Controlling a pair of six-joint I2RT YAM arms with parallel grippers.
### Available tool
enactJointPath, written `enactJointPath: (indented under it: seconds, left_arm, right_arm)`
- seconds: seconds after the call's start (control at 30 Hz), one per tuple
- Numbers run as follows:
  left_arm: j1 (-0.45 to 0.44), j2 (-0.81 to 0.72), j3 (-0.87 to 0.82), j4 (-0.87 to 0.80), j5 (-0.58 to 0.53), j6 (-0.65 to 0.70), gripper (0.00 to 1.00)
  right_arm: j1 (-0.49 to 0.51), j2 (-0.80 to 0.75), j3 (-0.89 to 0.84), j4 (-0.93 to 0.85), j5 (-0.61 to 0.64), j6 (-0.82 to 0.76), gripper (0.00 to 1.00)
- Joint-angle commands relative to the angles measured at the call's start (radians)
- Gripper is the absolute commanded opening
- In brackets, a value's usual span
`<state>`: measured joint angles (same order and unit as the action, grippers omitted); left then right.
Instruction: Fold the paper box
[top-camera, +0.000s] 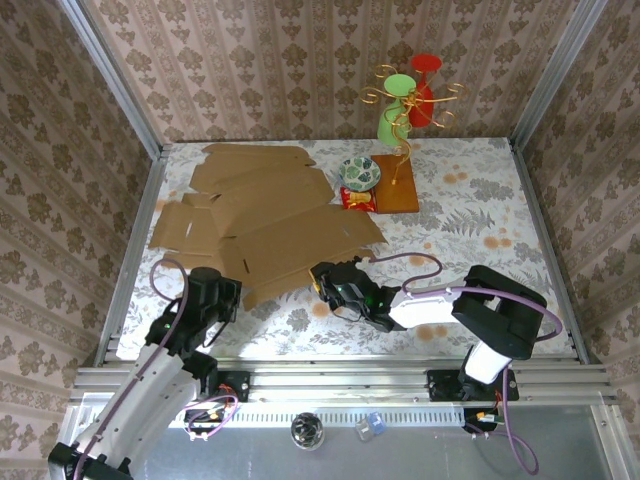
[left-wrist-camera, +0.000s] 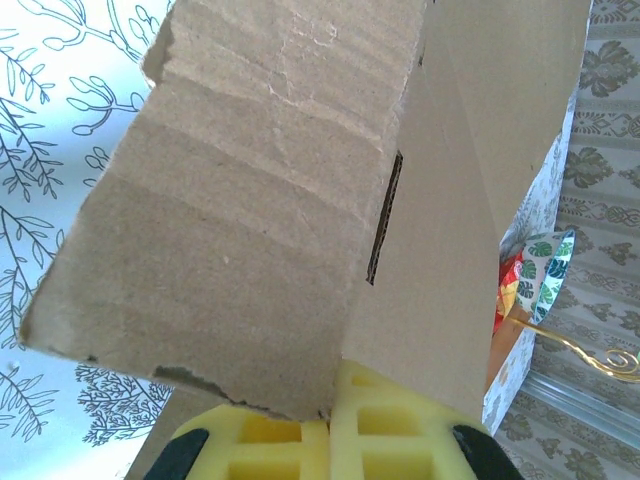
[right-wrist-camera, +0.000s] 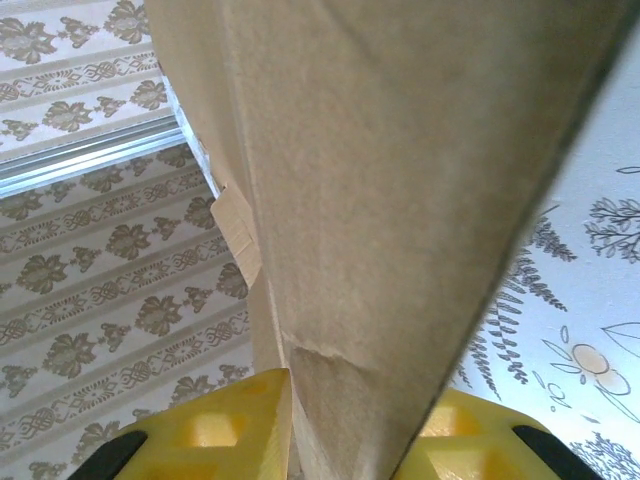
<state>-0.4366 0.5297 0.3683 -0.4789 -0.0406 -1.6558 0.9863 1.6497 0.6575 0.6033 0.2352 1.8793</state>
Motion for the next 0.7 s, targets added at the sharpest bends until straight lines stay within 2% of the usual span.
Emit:
enactJointPath:
  seconds: [0.0,0.37,0.67]
  left_arm:
    - [0.006,-0.011,0.032,-0.019,0.034,0.019,0.00]
    - [0.018,-0.014,0.031,-0.017,0.046,0.025,0.00]
    - [0.031,-0.014,0.031,-0.009,0.059,0.031,0.00]
  right_arm:
    - [-0.002,0.016,0.036,0.042,0.064,-0.036,0.28]
    - [-0.003,0.035,0.043,0.103,0.097,-0.071,0.29]
    - [-0.002,0.041,0.050,0.113,0.109,-0.083,0.17]
